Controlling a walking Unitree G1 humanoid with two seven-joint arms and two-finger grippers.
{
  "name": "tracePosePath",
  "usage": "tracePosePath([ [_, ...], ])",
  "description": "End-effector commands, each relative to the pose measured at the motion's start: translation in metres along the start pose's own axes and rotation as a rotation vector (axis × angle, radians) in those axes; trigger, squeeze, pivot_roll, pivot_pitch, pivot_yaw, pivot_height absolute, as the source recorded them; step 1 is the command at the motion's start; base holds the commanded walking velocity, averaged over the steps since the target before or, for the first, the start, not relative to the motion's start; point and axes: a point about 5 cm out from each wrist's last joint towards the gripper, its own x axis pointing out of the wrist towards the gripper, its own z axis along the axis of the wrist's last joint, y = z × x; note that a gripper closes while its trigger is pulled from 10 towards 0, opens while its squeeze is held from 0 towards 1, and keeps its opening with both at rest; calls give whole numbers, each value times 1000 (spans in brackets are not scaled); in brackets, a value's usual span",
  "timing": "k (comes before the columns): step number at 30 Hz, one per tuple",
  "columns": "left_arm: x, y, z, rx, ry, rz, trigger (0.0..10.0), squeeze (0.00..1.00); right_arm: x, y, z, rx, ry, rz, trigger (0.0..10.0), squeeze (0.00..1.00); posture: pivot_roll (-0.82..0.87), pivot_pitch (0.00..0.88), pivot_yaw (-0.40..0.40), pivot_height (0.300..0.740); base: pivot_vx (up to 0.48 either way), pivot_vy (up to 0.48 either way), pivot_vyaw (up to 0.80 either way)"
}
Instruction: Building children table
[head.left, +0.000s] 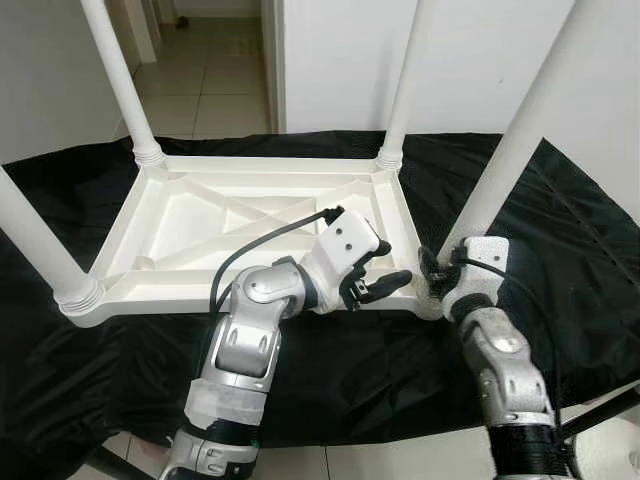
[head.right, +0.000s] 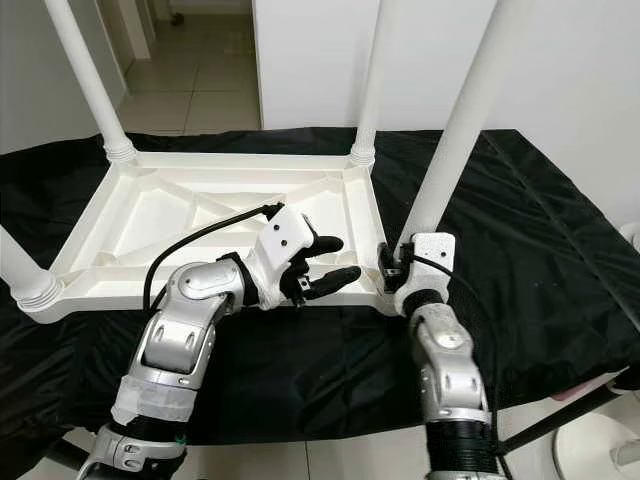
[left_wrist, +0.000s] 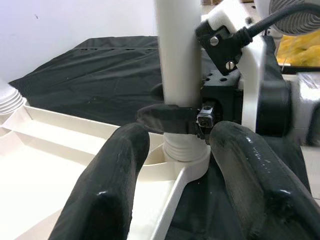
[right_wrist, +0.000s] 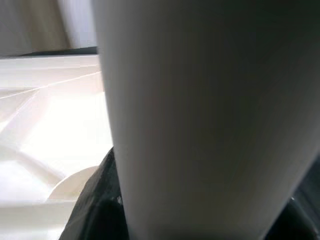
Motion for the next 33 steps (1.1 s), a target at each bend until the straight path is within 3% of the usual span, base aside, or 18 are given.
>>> tracePosePath([
  [1, -3, 11, -2, -6, 10, 236, 10000, 0, -5, -1, -16, 18, 78, -55, 10000, 0, -30, 0, -16, 740, 0, 0, 0],
  [3, -4, 11, -2, -7, 11, 239, 10000, 0, -9, 2, -14, 31, 71, -139, 10000, 0, -30, 0, -16, 740, 0, 0, 0],
  [6, -3, 11, -1, -6, 8, 245, 10000, 0, -18, 18, -12, 95, 60, -154, 10000, 0, -26, 0, -26, 740, 0, 0, 0],
  [15, -3, 12, -1, -2, 7, 245, 10000, 0, -16, 18, -10, 77, 65, -129, 10000, 0, -24, 0, -31, 740, 0, 0, 0],
  [16, -3, 12, -1, -1, 7, 246, 10000, 0, -15, 19, -9, 73, 62, -108, 10000, 925, -24, 0, -30, 740, 0, 0, 0],
  [17, -3, 12, -1, -1, 7, 246, 10000, 0, -15, 19, -9, 73, 62, -108, 10000, 925, -24, 0, -30, 740, 0, 0, 0],
  [18, -4, 12, -1, 0, 8, 247, 10000, 0, -13, 18, -7, 72, 53, -86, 10000, 1000, -22, 0, -30, 740, 0, 0, 0],
  [28, -5, 12, -3, 2, 14, 252, 10000, 0, -8, 2, -4, 30, 44, -36, 10000, 1000, -19, 0, -33, 740, 0, 0, 0],
  [29, -6, 11, -3, 2, 17, 254, 10000, 0, -7, 2, -4, 22, 45, -2, 10000, 0, -16, 0, -33, 740, 0, 0, 0],
  [33, -6, 11, -4, 4, 21, 254, 10000, 0, -6, 1, -4, 15, 43, 32, 10000, 0, -16, 0, -33, 740, 0, 0, 0],
])
